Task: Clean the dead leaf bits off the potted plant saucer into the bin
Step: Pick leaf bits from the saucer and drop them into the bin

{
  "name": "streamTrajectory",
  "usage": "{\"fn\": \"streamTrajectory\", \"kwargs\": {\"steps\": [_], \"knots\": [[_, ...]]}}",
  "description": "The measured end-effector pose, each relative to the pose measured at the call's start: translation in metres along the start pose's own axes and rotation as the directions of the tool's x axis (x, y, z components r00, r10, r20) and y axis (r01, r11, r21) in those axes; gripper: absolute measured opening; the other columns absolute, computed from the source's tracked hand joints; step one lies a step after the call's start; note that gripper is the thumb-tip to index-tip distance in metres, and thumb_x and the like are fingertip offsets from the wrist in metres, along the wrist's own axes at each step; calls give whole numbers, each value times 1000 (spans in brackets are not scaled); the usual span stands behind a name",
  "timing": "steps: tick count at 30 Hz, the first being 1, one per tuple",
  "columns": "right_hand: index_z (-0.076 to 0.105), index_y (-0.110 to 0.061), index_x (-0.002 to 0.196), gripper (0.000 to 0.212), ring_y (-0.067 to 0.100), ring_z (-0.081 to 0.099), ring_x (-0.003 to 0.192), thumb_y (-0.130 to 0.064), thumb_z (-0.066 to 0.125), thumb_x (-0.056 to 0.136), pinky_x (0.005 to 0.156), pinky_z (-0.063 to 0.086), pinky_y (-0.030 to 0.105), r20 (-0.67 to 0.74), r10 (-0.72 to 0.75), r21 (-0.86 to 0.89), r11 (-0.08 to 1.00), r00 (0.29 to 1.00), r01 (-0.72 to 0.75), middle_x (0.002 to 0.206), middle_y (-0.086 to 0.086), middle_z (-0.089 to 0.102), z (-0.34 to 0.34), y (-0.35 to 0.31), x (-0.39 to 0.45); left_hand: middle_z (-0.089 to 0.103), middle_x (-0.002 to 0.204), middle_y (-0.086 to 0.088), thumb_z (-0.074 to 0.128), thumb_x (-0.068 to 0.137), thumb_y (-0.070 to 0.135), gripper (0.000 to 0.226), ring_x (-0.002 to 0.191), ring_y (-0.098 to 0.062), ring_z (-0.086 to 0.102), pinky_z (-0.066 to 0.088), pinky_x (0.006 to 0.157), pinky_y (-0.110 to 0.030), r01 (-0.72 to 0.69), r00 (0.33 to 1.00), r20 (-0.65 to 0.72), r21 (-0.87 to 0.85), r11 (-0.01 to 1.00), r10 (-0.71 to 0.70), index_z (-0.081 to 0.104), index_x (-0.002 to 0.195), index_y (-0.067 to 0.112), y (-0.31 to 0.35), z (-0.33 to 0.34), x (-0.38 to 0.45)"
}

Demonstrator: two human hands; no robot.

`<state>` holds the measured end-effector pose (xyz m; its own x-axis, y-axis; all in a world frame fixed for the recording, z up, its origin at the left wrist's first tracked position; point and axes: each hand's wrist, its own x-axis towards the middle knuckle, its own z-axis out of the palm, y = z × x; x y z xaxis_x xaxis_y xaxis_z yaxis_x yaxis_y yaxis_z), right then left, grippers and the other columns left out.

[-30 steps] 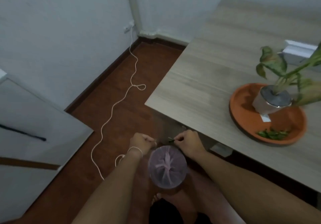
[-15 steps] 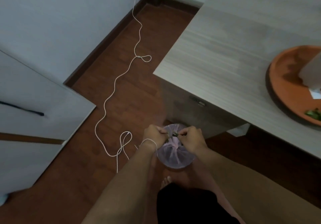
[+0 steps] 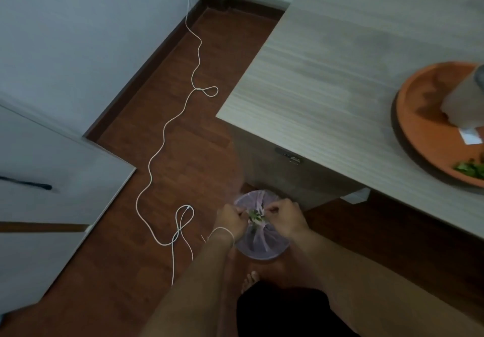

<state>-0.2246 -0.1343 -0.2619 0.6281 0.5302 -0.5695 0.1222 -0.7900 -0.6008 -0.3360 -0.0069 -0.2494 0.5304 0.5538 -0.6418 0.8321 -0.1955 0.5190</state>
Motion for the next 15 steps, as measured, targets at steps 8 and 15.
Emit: {"fn": "streamTrajectory", "kwargs": {"steps": [8, 15], "knots": [[72, -4, 91, 19, 27, 71, 88, -17, 60, 83, 81, 58, 44, 27, -24, 62, 998, 999, 23, 91, 13, 76, -30, -13, -13, 78, 87, -14, 66, 83, 20, 19, 86, -22, 73, 57, 80, -33, -80, 995, -51, 23, 997, 81, 77, 95, 10, 32, -21, -33], [76, -17, 102, 21, 14, 69, 100, -20, 60, 88, 85, 51, 22, -59, -133, 94, 986, 989, 138, 107, 1, 75, -107, -45, -55, 77, 99, -11, 71, 82, 16, 17, 98, -23, 72, 52, 89, -29, -169, 955, -242, 35, 985, 173, 78, 96, 10, 82, -84, -57]]}}
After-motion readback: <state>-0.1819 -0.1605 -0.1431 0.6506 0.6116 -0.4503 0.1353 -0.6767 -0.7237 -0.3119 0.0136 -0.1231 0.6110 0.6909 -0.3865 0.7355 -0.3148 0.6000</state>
